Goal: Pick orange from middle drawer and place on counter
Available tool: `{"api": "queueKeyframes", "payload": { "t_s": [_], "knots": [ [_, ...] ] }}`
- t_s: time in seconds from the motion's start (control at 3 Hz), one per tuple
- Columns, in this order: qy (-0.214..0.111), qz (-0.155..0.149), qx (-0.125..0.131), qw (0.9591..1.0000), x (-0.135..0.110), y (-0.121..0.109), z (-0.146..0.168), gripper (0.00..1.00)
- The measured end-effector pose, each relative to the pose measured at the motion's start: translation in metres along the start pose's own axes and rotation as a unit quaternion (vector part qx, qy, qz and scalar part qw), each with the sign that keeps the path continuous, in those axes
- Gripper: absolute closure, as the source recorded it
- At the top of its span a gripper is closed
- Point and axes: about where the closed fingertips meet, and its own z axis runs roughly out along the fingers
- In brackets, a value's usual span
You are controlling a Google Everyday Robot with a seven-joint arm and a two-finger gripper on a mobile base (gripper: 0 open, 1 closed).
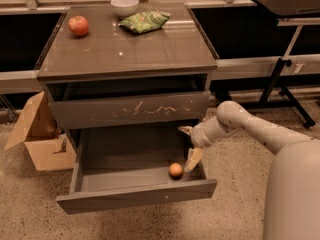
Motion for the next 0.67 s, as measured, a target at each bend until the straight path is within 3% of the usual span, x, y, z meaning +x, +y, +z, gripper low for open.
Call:
{"api": "queueKeyframes", "payload": {
  "t_s": [0.67],
  "knots": [
    [0.03,-0.01,0.006,0.9995,0.014,-0.011,0.056,0.0]
  ]
}}
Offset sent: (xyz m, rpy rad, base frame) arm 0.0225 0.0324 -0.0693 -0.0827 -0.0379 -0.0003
